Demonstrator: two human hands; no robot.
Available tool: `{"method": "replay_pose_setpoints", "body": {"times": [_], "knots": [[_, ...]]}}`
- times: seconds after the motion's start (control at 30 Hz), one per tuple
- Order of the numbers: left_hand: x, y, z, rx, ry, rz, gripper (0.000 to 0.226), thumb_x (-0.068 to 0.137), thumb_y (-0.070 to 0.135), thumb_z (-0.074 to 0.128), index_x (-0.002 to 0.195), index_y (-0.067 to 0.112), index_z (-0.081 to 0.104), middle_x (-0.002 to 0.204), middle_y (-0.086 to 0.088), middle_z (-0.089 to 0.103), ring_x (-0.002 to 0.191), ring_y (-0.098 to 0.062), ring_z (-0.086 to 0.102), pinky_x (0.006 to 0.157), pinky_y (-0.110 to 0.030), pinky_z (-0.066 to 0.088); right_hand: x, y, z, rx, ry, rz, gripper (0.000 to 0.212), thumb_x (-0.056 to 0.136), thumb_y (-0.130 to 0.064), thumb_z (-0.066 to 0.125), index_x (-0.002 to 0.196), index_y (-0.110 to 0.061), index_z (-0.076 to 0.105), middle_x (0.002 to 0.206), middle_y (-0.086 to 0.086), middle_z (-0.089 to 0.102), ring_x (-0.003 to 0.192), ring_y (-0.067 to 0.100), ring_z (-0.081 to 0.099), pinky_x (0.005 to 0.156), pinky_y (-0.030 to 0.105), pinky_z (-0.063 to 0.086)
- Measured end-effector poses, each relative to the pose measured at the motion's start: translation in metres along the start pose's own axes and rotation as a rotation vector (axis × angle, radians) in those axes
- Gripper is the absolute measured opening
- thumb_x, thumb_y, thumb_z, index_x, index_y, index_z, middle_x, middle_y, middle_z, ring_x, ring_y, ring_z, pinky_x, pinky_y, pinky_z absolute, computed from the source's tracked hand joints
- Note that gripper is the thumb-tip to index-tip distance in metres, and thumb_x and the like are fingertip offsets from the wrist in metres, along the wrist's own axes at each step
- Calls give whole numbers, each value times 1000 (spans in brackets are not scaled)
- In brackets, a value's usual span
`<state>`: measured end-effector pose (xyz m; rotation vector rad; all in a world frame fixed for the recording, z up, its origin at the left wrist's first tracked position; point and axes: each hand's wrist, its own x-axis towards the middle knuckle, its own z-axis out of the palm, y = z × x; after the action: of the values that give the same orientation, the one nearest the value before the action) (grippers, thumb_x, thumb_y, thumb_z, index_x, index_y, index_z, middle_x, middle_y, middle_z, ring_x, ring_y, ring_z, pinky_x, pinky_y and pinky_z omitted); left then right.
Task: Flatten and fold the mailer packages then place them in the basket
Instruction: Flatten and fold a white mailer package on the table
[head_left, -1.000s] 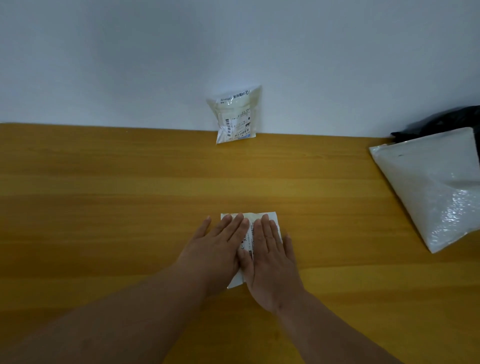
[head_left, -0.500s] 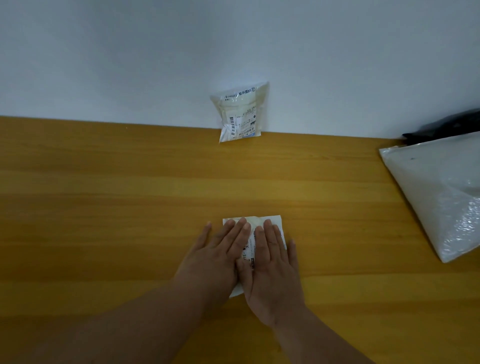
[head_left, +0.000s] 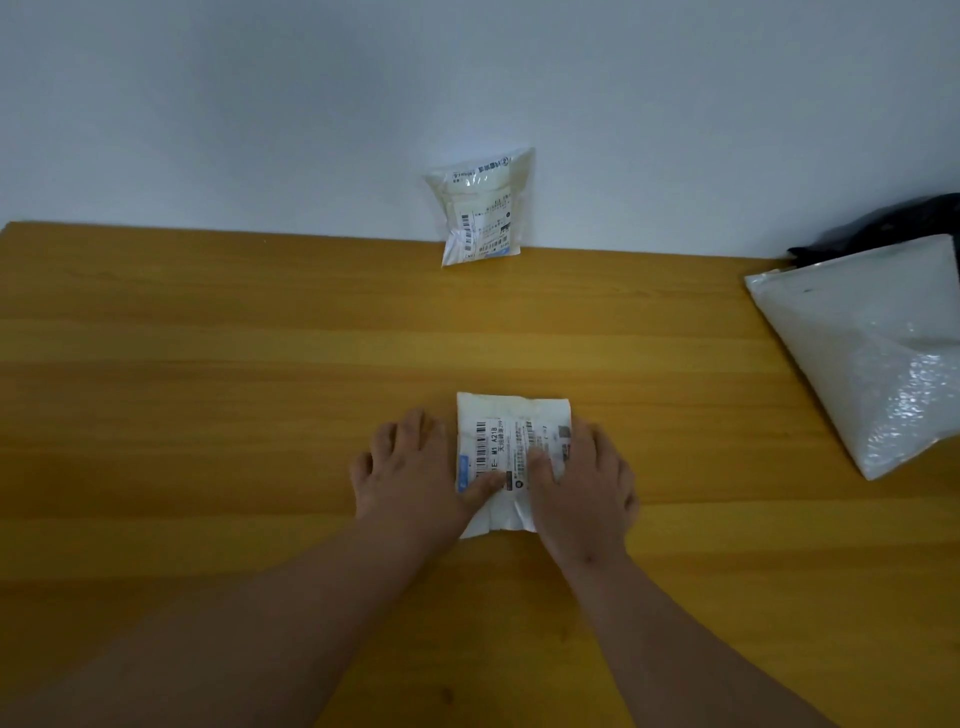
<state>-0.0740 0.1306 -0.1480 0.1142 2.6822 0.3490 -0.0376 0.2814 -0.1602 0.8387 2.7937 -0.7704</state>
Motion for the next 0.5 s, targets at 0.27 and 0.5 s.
{"method": "replay_pose_setpoints", "body": {"times": [0.27, 0.5], "knots": [[-17, 2, -10, -1063, -131, -100, 48, 79, 30, 81, 113, 18, 50, 101, -1, 70, 88, -19, 71, 80, -42, 60, -4, -16, -31, 977, -349, 298, 57, 82, -4, 75, 132, -7, 49, 110, 13, 69, 92, 31, 70, 78, 49, 58], [-26, -16, -31, -1154, -306, -71, 31, 76, 10, 81, 104, 7, 68, 94, -10, 76, 89, -29, 73, 86, -52, 57, -25, -20, -31, 1164, -591, 310, 44, 76, 2, 75, 118, -3, 64, 104, 15, 74, 92, 33, 72, 71, 43, 59]]}}
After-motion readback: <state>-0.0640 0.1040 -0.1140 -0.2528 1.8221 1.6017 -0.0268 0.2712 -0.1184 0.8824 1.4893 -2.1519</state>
